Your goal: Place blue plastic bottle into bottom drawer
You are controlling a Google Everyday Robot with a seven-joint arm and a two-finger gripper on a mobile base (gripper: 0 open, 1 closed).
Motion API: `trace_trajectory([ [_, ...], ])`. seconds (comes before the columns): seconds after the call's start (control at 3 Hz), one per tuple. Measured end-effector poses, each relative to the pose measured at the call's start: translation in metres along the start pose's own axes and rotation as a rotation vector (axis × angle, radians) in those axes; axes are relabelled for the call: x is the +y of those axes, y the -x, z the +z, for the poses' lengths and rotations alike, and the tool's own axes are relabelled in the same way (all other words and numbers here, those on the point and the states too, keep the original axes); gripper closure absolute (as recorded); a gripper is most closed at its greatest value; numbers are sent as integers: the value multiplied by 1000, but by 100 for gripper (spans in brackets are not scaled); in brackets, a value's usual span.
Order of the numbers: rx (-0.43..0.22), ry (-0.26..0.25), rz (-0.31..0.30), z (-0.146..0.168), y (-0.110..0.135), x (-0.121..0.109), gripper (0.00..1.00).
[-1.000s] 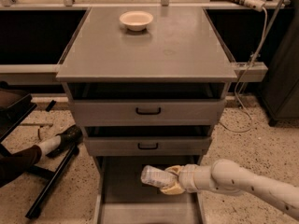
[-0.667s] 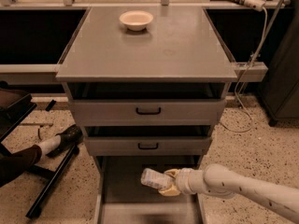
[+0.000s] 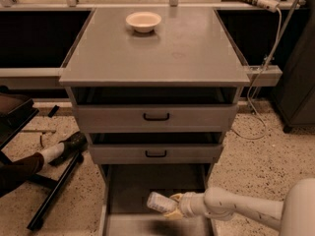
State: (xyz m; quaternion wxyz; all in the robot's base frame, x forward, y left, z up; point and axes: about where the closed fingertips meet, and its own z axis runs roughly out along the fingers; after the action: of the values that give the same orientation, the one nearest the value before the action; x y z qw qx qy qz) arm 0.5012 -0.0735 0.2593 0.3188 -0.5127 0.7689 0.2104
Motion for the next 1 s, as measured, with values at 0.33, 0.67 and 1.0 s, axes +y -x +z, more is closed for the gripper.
trace_trajectory([
  [0.33, -3, 49, 66, 29, -28, 22, 100],
  [0.67, -3, 50, 66, 29, -28, 22, 100],
  [1.0, -5, 62, 79, 41, -34, 20, 100],
])
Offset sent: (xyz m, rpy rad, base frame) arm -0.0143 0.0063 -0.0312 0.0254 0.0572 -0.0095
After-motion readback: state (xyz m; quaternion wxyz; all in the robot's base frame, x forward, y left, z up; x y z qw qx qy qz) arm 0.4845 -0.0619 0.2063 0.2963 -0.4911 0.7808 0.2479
